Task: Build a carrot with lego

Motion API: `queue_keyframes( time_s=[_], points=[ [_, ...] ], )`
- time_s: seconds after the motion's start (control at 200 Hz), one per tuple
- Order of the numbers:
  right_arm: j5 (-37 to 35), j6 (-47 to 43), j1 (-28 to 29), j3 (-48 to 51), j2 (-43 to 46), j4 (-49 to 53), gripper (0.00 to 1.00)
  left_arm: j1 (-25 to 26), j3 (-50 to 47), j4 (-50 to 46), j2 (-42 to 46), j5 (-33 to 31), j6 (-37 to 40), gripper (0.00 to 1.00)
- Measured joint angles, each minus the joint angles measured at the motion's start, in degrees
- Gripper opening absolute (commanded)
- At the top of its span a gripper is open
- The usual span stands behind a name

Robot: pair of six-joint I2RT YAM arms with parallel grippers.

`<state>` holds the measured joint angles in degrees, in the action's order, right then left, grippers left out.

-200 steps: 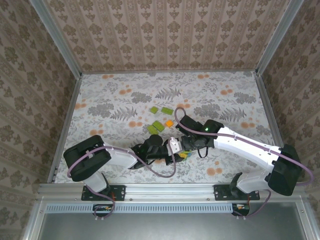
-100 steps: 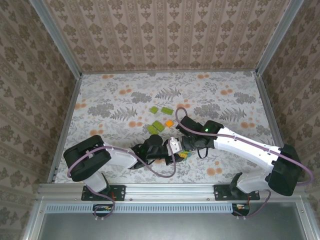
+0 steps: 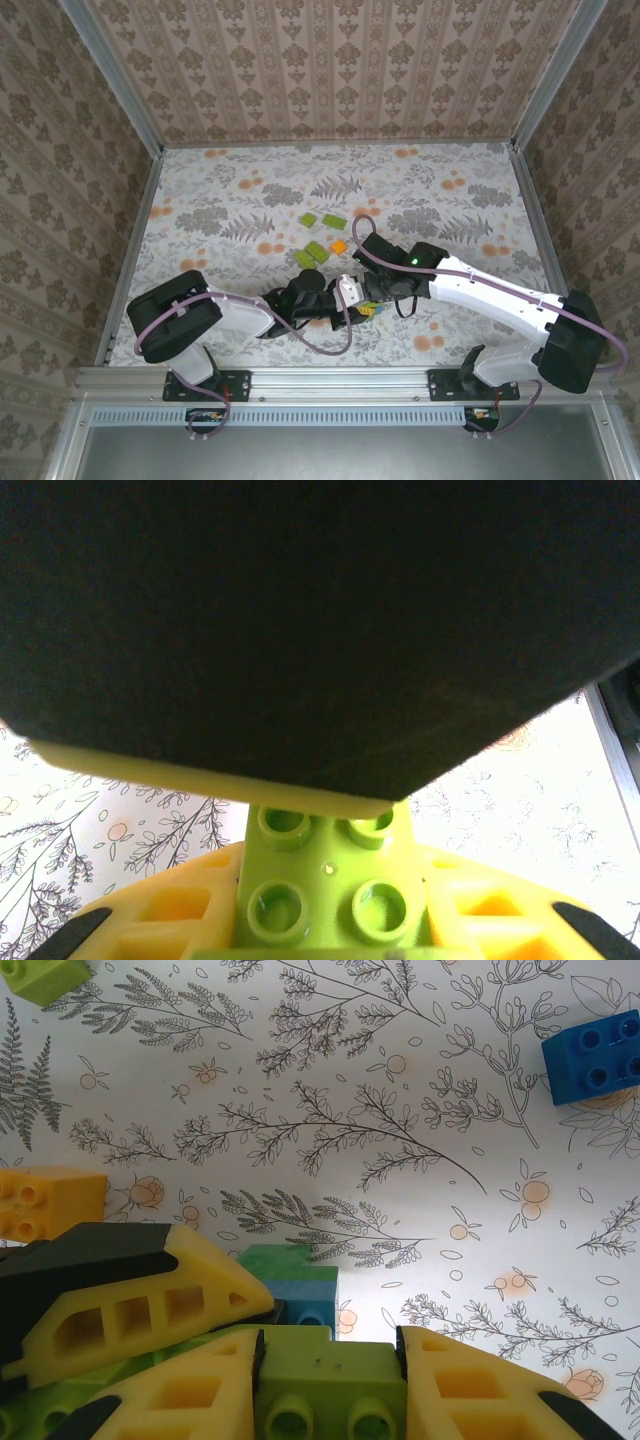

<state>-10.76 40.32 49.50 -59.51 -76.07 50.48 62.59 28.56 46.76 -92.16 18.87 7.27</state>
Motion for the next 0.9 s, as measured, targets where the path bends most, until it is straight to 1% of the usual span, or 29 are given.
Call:
queue_keyframes(
  time_s=[0.9],
  points=[
    [0.0,0.2,-0.1,0.5,0.7,0.0,0.21,0.0,0.0,0.0,0.0,-0.2,0.1,0.33]
  ],
)
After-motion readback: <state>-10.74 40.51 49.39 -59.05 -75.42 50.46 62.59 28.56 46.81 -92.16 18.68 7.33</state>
